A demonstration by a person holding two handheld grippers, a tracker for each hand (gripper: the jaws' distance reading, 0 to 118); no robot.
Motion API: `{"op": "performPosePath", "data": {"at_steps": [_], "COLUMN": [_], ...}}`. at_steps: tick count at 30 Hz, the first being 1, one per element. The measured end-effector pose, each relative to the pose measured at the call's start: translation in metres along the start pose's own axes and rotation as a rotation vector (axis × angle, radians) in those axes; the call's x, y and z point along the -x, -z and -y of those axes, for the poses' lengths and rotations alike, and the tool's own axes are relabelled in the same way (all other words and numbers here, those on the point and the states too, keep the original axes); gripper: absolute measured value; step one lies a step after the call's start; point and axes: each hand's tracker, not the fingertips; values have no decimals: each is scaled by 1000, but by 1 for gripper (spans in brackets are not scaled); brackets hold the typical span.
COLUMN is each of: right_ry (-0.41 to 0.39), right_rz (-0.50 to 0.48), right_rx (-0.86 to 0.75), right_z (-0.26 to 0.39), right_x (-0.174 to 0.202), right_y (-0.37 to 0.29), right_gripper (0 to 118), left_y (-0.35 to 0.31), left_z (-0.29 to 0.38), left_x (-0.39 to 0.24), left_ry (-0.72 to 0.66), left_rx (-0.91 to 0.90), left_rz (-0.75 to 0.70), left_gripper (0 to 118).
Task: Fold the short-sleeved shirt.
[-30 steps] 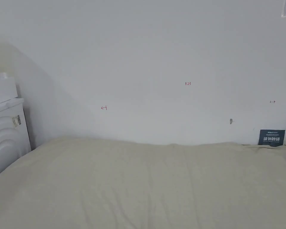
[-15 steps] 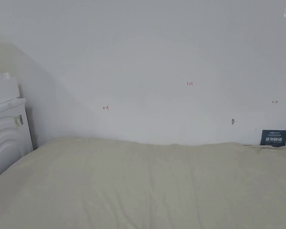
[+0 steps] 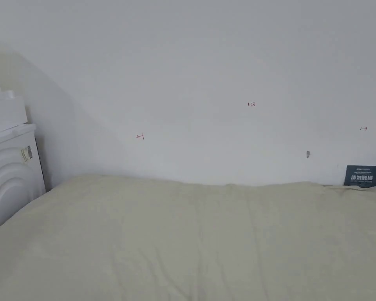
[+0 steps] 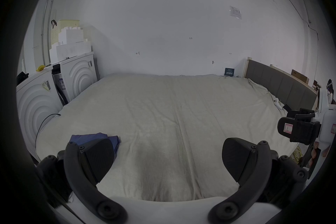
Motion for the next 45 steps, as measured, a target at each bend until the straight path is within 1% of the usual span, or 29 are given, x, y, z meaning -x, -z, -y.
{"op": "performPosePath", "data": {"at_steps": [9,23,37,45], "right_ry": [-15,-25,-2,-4], "right_rz": [19,5,0,0], "right_rx": [-4,12,9,9], "right_z": [-4,-1,2,1], "right_x": [1,6,2,2], "right_y": [1,-1,-2,-2], "right_gripper": [89,89,89,89], "left_y": [4,-4,-3,-3], "left_z": [-7,-9,-3,-4], "left_x": [-1,-2,0,-1], "left_ry": [-5,10,-2,2], "left_rx": [27,11,15,9], "left_rz": [-17,-2,-5,-2], "left_gripper": [118,118,118,118]}}
